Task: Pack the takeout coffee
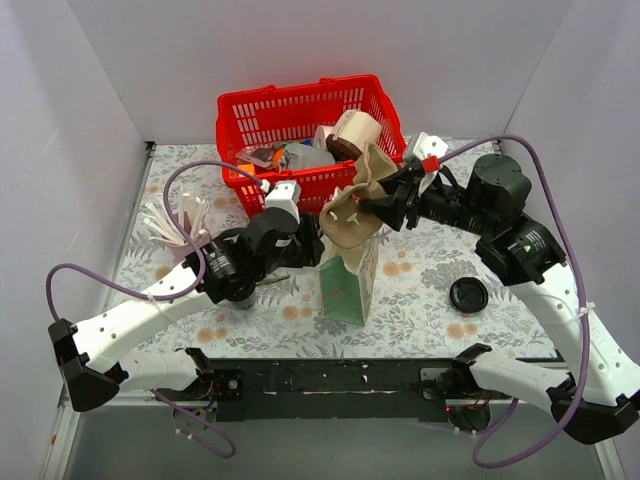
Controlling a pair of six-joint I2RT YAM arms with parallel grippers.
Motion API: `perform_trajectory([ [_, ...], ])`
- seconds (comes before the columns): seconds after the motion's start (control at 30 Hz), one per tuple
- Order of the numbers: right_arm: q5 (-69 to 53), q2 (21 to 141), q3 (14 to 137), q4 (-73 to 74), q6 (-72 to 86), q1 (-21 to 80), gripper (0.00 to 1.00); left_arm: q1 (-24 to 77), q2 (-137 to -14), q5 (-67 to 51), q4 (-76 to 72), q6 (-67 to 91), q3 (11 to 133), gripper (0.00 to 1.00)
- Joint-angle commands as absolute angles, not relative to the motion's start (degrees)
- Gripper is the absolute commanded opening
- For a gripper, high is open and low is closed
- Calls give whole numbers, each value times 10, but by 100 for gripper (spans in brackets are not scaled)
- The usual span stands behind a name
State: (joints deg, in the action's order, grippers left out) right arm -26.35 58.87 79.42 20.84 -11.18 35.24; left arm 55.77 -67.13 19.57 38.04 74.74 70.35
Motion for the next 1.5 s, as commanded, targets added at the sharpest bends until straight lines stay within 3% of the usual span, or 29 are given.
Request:
perform_trajectory([
  [0.0,-287,597,810,180,-4,349,47,556,-636,197,303,795,635,46],
  [0.23,-372,651,824,210,80,334,47,555,-627,189,265,796,616,43],
  [0.43,-438,661,822,181,126,316,46,555,-627,181,254,786,607,19],
  [0.63,-528,669,760,100,203,291,45,555,-610,174,229,760,595,8],
  [0.93,-584,672,721,52,240,272,45,555,-593,147,195,715,579,4],
  [1.17,-641,664,641,-77,351,272,46,555,-589,137,175,691,575,4],
  [1.47,-522,649,669,122,206,260,47,555,-577,108,165,677,567,1],
])
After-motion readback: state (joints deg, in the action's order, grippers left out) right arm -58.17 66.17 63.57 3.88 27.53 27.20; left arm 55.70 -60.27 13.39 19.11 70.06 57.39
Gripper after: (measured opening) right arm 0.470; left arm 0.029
